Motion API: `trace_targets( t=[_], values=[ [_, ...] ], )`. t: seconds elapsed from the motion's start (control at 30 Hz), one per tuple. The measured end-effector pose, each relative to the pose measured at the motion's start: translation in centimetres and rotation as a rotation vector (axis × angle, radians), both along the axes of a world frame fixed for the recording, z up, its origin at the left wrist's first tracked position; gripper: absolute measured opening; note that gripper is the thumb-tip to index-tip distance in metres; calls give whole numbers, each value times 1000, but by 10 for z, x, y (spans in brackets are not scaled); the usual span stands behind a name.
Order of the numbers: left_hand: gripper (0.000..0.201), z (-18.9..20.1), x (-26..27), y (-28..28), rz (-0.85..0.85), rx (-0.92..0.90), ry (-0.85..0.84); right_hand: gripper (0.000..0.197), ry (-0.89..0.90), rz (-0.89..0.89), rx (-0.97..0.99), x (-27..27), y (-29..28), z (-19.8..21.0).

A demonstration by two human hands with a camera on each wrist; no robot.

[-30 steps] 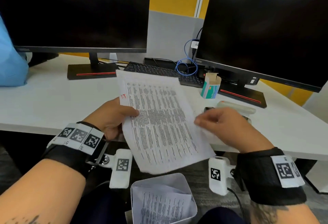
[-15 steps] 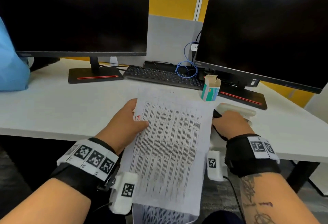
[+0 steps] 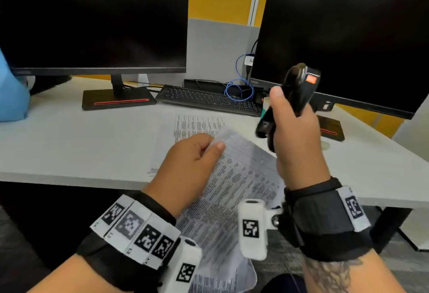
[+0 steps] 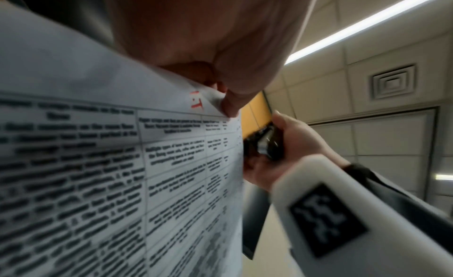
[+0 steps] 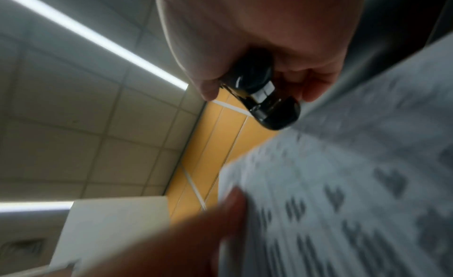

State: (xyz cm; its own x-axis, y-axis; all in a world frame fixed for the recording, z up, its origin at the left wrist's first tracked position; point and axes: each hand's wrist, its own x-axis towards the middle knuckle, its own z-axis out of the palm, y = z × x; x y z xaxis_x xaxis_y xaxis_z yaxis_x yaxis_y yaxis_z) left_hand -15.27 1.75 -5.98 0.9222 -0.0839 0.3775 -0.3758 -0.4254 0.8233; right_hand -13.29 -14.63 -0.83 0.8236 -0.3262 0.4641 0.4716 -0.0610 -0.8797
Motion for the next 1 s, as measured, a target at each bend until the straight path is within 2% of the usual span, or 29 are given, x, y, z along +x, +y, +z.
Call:
trace_targets(
  t=[0.17,0.53,0.77,0.87,0.9,0.97,1.0],
  values=[
    [36,4,-7,-12,-13,59,-77,31,-3,33,-60,-8,19,-7],
    [35,5,-12,-24,-27,44,-95,34,-28,-9,38,-12,25,-6],
    [25,2,-14,-29,-74,43,-91,46,-58,1,16,-11,24,-3],
    [10,0,-15,-30,-129,-44,-57,46,-51,12,4,-11,21,-2],
    [10,0,-15,-29,-136,-100,-49,49,-63,16,15,-12,19,-2],
    [27,0,-13,-24,-109,-215,-80,60,-106,7,50,-13,13,-3],
    [37,0,-11,-20,-90,-264,-121,58,-135,-5,70,-14,9,-4]
  ],
)
